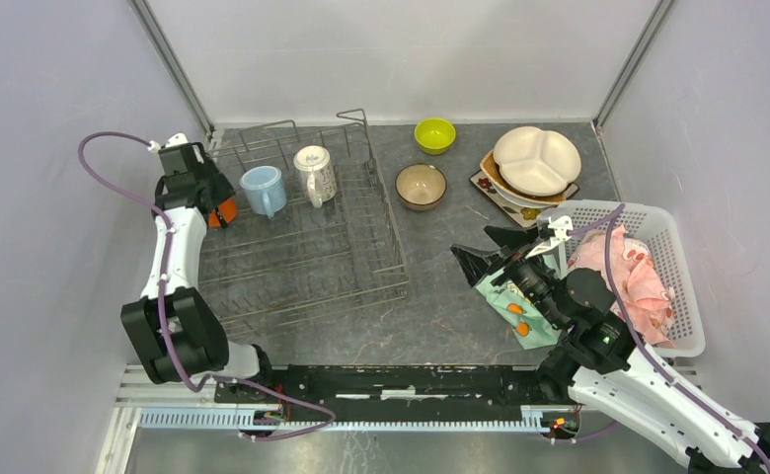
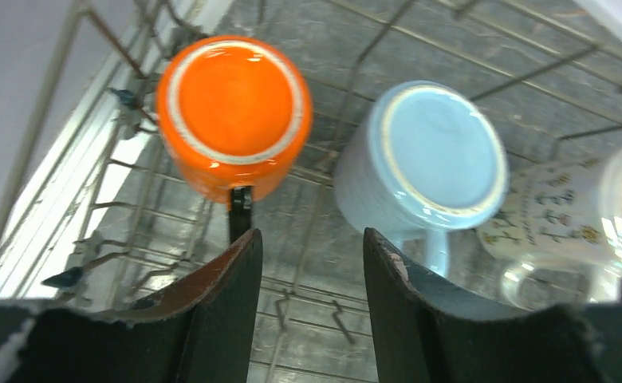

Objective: Load the mixed dishes into the dish rack
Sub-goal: Turn the cup upside down in the dish rack.

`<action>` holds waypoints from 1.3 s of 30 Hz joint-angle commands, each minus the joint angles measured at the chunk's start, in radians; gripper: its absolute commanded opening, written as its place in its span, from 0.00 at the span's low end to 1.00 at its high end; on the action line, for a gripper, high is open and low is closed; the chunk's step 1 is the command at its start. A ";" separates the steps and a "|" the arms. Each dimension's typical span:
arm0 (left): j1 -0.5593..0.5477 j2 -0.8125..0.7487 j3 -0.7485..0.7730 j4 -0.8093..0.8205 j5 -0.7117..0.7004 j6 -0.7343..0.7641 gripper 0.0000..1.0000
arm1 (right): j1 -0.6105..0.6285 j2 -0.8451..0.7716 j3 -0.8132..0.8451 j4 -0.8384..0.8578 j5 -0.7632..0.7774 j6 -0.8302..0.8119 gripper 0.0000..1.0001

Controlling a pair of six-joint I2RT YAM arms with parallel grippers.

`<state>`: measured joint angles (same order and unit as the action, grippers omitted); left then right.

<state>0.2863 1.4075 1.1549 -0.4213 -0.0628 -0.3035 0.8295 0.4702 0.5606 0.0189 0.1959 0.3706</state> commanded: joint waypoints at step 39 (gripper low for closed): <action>-0.180 0.045 -0.225 0.123 0.131 -0.069 0.31 | 0.002 0.089 -0.004 0.033 -0.012 0.091 0.98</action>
<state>0.1078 1.4784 0.9604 -0.2329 0.0536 -0.3214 0.8295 0.5552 0.5583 0.0063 0.1925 0.4416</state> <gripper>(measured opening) 0.312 0.982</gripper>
